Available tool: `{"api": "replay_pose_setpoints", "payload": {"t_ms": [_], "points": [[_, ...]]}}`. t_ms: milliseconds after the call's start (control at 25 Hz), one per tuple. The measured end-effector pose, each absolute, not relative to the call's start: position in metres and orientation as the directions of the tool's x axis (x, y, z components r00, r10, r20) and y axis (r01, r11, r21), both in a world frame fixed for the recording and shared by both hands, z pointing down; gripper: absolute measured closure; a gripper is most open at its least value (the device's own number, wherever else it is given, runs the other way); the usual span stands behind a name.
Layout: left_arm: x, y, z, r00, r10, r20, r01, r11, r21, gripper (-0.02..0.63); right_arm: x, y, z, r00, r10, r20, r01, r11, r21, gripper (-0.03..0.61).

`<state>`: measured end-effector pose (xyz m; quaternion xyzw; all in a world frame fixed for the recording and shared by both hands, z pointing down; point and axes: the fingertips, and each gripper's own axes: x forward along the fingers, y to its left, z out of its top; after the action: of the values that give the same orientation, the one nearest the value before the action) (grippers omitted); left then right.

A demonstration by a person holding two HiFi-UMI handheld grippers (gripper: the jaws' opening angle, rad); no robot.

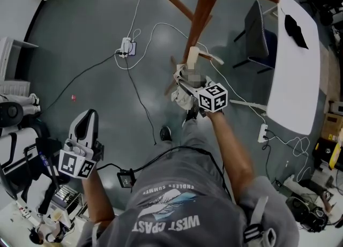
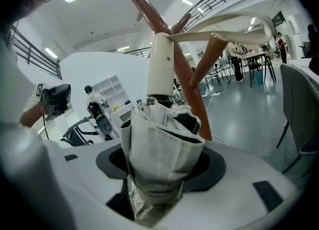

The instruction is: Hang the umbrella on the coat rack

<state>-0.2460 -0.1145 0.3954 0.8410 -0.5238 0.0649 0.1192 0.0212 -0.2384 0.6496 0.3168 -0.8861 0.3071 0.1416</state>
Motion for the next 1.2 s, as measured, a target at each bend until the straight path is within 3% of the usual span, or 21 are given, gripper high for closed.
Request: {"api": "replay_pose_setpoints", "payload": {"t_ms": [760,1200], "points": [[-0.24,-0.105,0.398,0.47,-0.85,0.24,-0.883,-0.449,0.138,0.583,0.003,-0.203,0.684,-0.79,-0.397,0.467,-0.61,0.582,-0.538,0.298],[-0.233,-0.107,0.402,0.486,-0.838,0.249,-0.874,-0.464,0.145,0.583,0.022,-0.177,0.689,-0.768,-0.425,0.479,-0.638,0.566,-0.522,0.298]]}}
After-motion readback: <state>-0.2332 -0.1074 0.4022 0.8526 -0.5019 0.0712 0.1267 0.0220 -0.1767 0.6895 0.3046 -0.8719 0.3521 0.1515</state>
